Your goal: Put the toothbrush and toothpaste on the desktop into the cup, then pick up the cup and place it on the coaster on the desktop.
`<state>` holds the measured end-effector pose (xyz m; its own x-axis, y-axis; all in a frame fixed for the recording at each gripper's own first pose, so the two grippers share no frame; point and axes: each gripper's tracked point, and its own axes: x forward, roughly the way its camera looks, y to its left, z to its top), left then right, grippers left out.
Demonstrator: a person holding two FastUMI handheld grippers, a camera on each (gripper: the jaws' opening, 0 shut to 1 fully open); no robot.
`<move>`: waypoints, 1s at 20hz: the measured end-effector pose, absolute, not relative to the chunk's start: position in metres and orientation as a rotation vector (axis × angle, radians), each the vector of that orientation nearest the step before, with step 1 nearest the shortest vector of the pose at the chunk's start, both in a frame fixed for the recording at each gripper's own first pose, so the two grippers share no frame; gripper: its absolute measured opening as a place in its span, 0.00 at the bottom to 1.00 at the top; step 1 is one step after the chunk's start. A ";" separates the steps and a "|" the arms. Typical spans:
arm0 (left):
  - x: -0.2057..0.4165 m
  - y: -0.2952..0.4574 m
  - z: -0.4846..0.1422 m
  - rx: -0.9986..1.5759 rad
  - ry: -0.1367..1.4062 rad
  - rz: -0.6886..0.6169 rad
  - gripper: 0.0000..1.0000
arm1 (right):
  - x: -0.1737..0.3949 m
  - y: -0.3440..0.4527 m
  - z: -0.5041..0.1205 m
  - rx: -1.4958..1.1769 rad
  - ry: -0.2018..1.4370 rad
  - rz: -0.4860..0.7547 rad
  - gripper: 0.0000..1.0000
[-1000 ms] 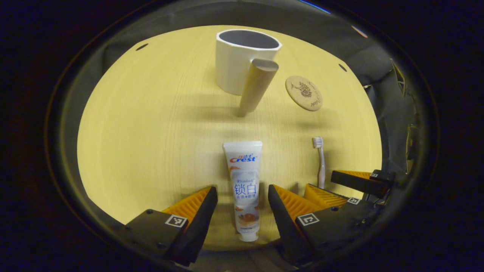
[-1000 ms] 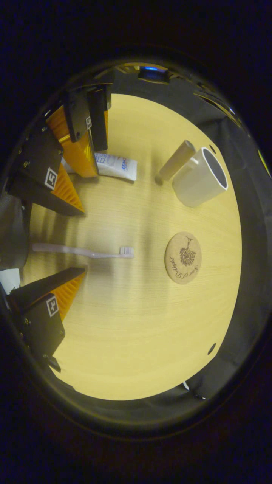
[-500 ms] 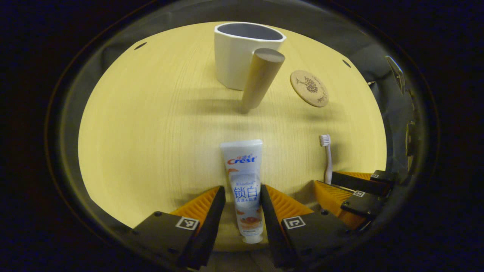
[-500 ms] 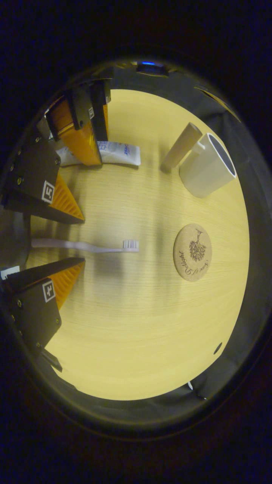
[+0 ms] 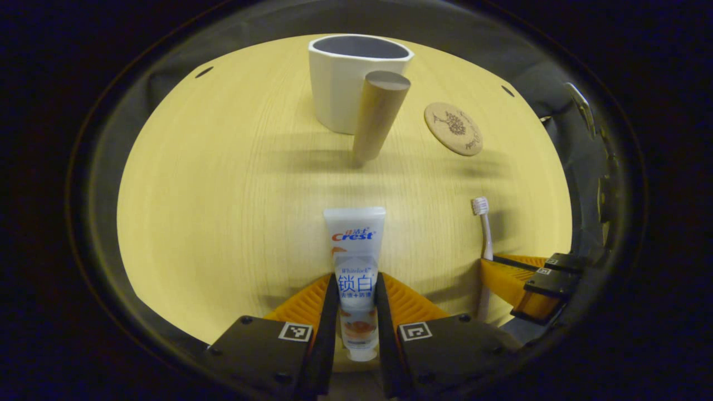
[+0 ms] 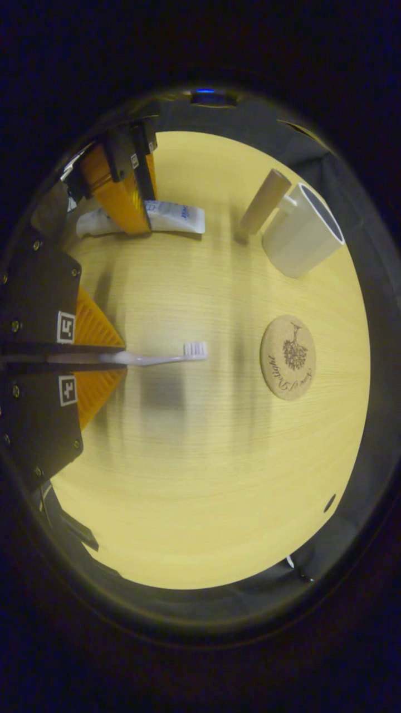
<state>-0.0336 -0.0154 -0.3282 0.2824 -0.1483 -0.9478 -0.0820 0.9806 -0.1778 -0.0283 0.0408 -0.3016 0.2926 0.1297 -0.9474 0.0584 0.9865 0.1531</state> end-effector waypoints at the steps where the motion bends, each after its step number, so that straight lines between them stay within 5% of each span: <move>1: -0.031 -0.017 -0.329 -0.210 1.279 -0.045 0.36 | -0.027 0.041 -0.301 0.194 1.253 0.045 0.07; 7: -0.028 -0.015 -0.325 -0.284 1.215 -0.045 0.25 | -0.027 0.044 -0.297 0.223 1.154 0.108 0.04; 20: -0.025 0.009 -0.271 -0.395 0.958 -0.013 0.25 | -0.021 0.059 -0.239 0.282 0.893 0.235 0.04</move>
